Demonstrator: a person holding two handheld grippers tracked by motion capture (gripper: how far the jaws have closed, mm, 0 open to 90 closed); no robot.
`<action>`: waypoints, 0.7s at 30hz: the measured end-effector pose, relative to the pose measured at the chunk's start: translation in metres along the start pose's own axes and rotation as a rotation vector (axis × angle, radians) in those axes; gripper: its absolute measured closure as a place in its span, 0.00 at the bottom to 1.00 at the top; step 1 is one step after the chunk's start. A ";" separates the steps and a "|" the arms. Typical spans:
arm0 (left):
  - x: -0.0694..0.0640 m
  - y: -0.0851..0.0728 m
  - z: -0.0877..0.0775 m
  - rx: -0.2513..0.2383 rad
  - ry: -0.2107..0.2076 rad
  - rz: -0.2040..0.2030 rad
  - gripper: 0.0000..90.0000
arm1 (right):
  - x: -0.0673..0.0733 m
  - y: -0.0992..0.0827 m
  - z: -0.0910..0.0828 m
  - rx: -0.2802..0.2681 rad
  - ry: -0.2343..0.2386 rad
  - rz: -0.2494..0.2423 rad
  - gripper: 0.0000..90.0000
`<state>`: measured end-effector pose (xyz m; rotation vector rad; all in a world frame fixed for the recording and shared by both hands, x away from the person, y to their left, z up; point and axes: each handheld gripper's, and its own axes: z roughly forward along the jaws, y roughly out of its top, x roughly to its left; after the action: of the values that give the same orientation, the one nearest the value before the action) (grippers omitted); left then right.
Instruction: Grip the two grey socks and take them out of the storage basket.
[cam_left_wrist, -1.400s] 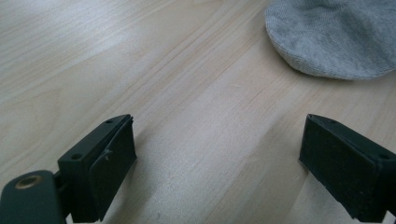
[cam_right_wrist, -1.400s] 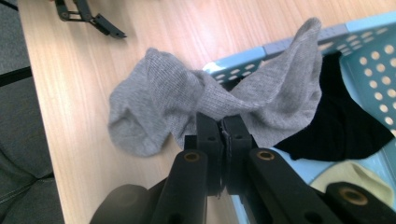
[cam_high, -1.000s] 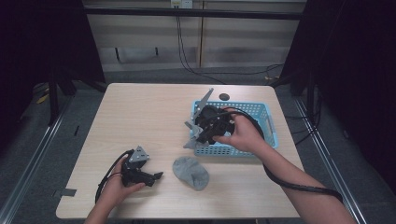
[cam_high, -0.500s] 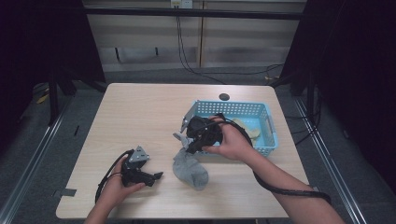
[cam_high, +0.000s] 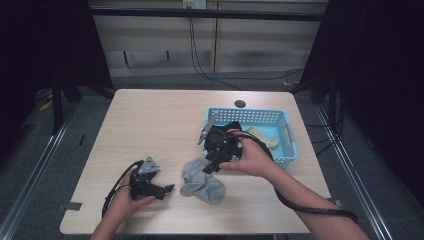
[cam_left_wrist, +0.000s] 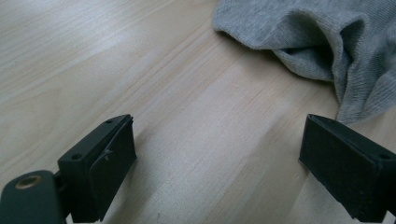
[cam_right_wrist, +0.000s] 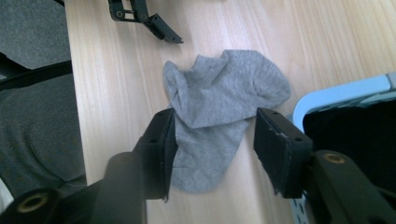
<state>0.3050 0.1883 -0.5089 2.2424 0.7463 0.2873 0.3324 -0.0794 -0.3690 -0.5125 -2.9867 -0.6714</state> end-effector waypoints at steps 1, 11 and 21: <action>0.000 0.000 0.000 0.000 0.000 0.000 0.11 | 0.000 -0.002 0.000 -0.001 0.002 -0.002 0.51; 0.000 0.000 0.000 0.000 0.000 -0.001 0.11 | 0.003 -0.023 0.000 0.033 -0.009 0.011 0.44; 0.000 0.000 0.000 0.000 0.000 -0.001 0.11 | 0.001 -0.057 0.007 0.034 -0.041 0.057 0.40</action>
<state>0.3050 0.1882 -0.5089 2.2417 0.7475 0.2873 0.3136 -0.1247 -0.3982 -0.6139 -3.0025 -0.6128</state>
